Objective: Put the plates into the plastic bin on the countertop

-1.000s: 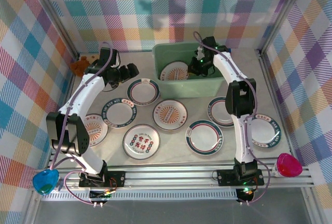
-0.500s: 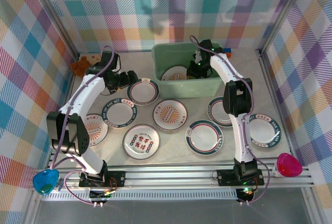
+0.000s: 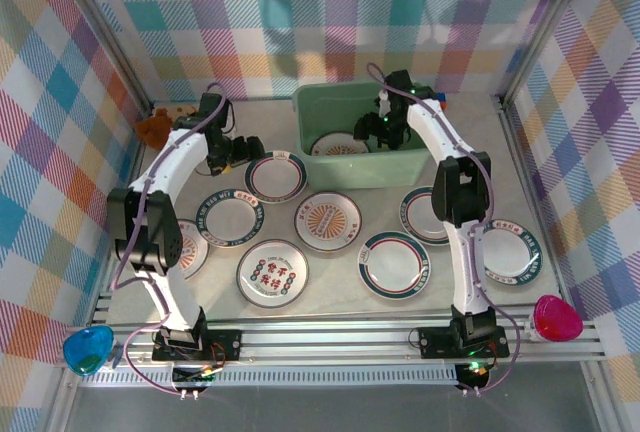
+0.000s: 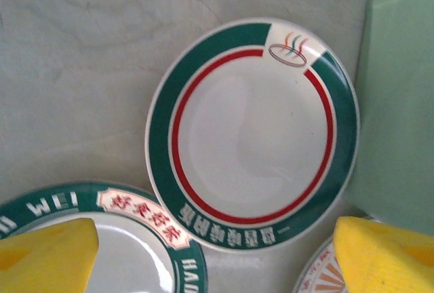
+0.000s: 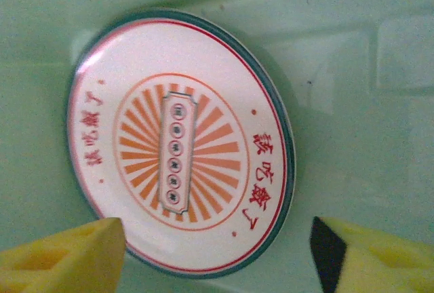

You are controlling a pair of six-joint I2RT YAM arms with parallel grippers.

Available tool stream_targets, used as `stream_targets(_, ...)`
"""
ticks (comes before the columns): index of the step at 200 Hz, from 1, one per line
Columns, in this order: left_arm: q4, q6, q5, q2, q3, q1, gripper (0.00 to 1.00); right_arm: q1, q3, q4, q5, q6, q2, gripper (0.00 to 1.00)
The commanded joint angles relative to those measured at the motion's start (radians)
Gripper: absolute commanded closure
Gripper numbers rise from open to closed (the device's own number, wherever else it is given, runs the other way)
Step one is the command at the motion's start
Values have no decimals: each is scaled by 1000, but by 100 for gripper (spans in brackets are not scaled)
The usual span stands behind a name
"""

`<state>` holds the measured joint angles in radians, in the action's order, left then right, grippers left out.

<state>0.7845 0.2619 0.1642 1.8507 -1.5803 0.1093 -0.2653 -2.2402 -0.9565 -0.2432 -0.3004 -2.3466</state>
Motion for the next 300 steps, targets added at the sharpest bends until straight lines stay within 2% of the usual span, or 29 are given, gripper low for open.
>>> stream_targets(1,54,-93,14,70,-69,-33,12,-15,-12,-13,26,22,149,20)
stream_targets(17,66,-136,28,113,-93,-50,13,-20,-3,-16,30,18,201,19)
stream_targets(22,75,-148,33,127,-103,-54,13,-21,-1,-18,30,19,215,15)
stream_targets(57,73,-193,104,198,-113,-61,17,-31,29,-40,51,25,316,14)
stream_targets(127,64,-243,207,329,-157,-62,25,-30,361,74,98,-16,597,14)
stream_targets(157,69,-247,255,368,-179,-62,37,-31,447,91,128,-24,641,14)
stream_targets(175,68,-247,247,374,-179,-61,43,-30,480,103,139,-30,651,14)
stream_targets(235,82,-239,194,375,-174,-62,77,-30,509,124,132,-45,649,15)
stream_targets(300,46,-200,178,247,-128,-62,95,-31,614,172,126,-29,748,15)
